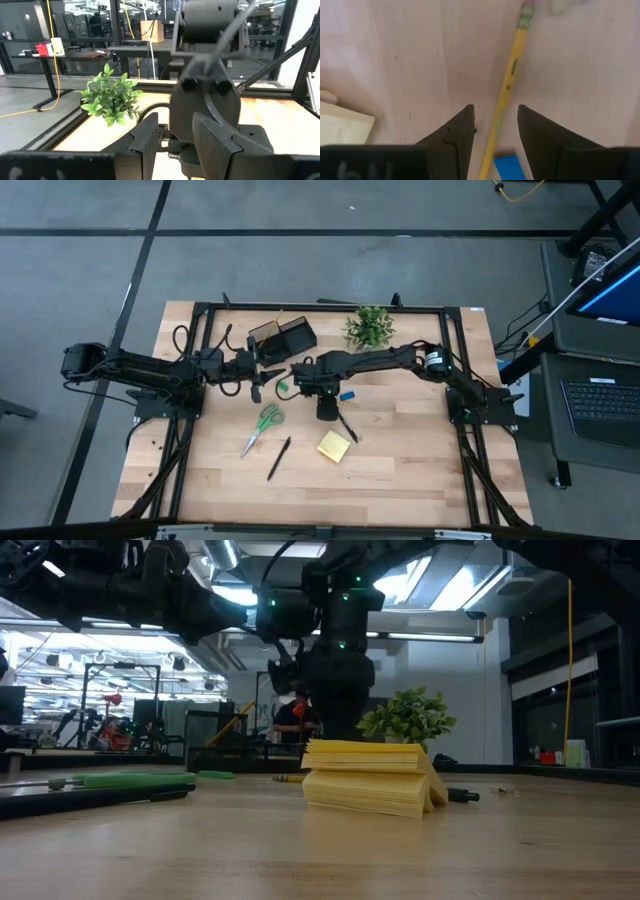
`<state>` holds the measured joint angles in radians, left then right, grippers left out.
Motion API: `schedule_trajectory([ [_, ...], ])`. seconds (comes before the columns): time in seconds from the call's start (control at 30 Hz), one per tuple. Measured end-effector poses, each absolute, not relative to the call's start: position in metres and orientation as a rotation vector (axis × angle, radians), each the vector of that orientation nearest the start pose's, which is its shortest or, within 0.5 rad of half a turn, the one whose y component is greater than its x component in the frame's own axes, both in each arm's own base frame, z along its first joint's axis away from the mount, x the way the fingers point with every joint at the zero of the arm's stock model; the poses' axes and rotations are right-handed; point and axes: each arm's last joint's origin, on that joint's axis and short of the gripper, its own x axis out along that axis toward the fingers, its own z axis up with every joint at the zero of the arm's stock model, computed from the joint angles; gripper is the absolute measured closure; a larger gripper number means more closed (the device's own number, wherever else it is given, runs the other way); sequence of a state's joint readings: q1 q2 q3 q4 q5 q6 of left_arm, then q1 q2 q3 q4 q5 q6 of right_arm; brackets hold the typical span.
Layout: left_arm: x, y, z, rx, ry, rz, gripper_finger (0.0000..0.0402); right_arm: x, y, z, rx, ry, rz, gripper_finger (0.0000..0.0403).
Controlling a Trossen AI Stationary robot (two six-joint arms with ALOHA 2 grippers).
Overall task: Pick and place office supplies into organizer
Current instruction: Put the pencil into the desk organizer
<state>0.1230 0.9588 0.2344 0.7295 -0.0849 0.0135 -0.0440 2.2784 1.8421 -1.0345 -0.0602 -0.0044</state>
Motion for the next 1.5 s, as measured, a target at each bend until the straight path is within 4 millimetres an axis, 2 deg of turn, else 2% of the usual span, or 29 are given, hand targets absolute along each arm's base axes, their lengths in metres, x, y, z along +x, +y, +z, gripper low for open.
schedule_trajectory([
  [0.23, 0.186, 0.026, 0.203, 0.053, 0.001, 0.208, 0.0283, 0.443, -0.017, 0.142, 0.086, 1.488, 0.002, 0.0252],
  [0.57, 0.182, 0.025, 0.205, 0.100, 0.013, 0.218, 0.0283, 0.442, -0.021, 0.141, 0.080, 1.482, 0.012, 0.0252],
  [0.87, 0.168, 0.024, 0.213, 0.118, 0.009, 0.218, 0.0283, 0.440, -0.029, 0.136, 0.109, 1.468, 0.005, 0.0252],
  [1.07, 0.164, 0.023, 0.209, 0.117, 0.070, 0.215, 0.0283, 0.440, -0.031, 0.135, 0.126, 1.466, -0.012, 0.0252],
  [1.2, 0.164, 0.023, 0.209, 0.117, 0.076, 0.215, 0.0283, 0.440, -0.032, 0.134, 0.124, 1.466, -0.016, 0.0269],
  [1.5, 0.164, 0.023, 0.208, 0.117, 0.081, 0.205, 0.0283, 0.440, -0.033, 0.134, 0.114, 1.463, -0.030, 0.0332],
])
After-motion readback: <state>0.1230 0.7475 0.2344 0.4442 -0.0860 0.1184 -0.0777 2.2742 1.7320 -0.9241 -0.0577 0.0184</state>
